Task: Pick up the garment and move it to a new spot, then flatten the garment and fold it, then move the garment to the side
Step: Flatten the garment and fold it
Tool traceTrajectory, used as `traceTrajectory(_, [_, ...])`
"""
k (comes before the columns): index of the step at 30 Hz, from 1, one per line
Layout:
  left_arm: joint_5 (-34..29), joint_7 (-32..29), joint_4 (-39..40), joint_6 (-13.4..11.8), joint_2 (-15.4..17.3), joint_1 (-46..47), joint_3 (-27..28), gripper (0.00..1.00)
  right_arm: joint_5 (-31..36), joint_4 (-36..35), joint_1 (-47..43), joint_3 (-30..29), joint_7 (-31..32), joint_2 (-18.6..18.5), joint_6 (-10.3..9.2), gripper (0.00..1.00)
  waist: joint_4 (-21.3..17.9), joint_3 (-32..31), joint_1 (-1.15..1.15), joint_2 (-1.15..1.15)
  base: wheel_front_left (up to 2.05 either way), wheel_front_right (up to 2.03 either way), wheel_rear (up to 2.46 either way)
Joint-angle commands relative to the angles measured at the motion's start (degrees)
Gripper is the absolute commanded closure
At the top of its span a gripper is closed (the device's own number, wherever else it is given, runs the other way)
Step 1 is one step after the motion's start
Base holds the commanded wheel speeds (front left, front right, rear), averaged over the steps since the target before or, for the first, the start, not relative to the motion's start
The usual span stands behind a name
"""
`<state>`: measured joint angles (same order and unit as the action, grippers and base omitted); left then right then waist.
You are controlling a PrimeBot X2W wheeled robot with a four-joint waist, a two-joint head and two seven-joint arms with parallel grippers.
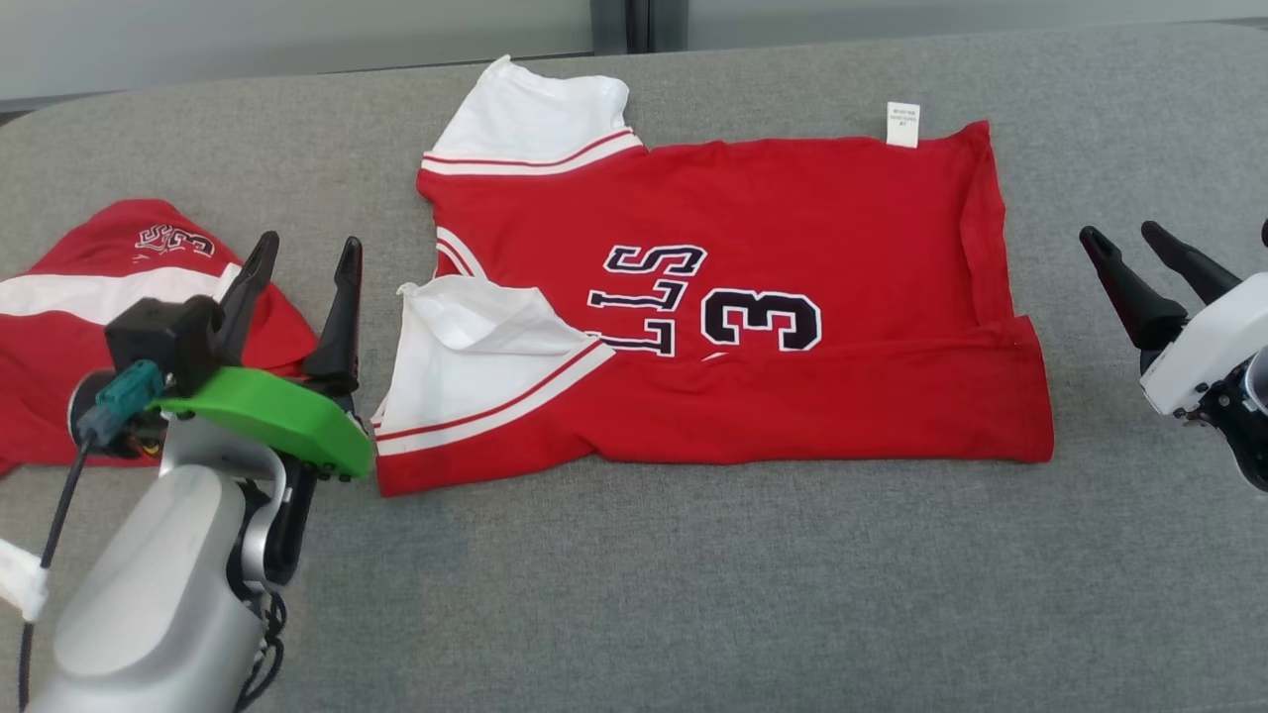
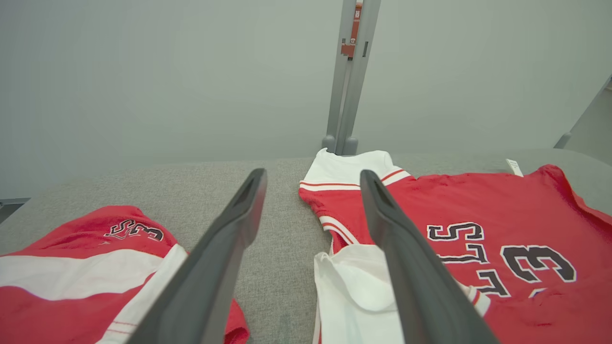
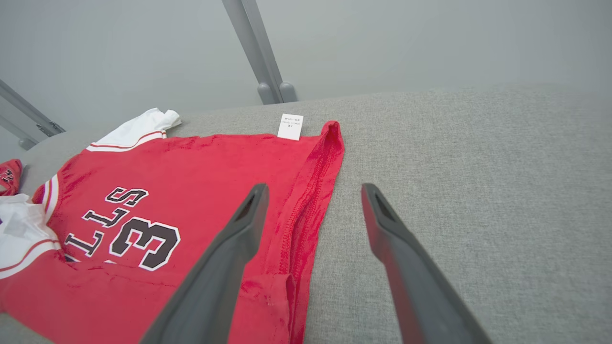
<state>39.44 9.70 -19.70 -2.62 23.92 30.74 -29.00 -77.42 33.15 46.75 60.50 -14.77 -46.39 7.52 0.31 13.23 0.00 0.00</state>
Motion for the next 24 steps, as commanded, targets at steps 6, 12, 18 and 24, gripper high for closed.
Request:
traceTrajectory(6, [1.41, 5.47, 4.49, -2.69, -6.71, -7.18, 6.28, 0.00, 12.27, -4.63, -10.22, -23.00, -0.40, 5.06, -0.05, 0.00, 0.64, -4.02, 0.00, 0.00, 0.00, 0.00, 0.00])
traceTrajectory(12, [-7.90, 5.49, 11.41, -2.15, -14.66, -14.59, 14.99, 0.00, 30.37, -14.80, -25.12, -43.04, -0.43, 14.73, -0.03, 0.00, 0.74, -5.60, 0.00, 0.00, 0.00, 0.00, 0.00])
traceTrajectory(18, [-15.99, 5.51, 11.71, 1.85, -19.46, -20.84, 19.10, 0.00, 45.42, -25.62, -36.61, -55.08, -0.44, 25.76, -0.03, 0.00, 0.54, -6.35, 0.00, 0.00, 0.00, 0.00, 0.00])
traceTrajectory(24, [-21.23, 5.51, 8.36, 2.90, -20.77, -24.09, 21.61, 0.00, 50.60, -30.03, -43.04, -58.39, -0.44, 33.54, -0.02, 0.00, -0.38, -6.21, 0.00, 0.00, 0.00, 0.00, 0.00])
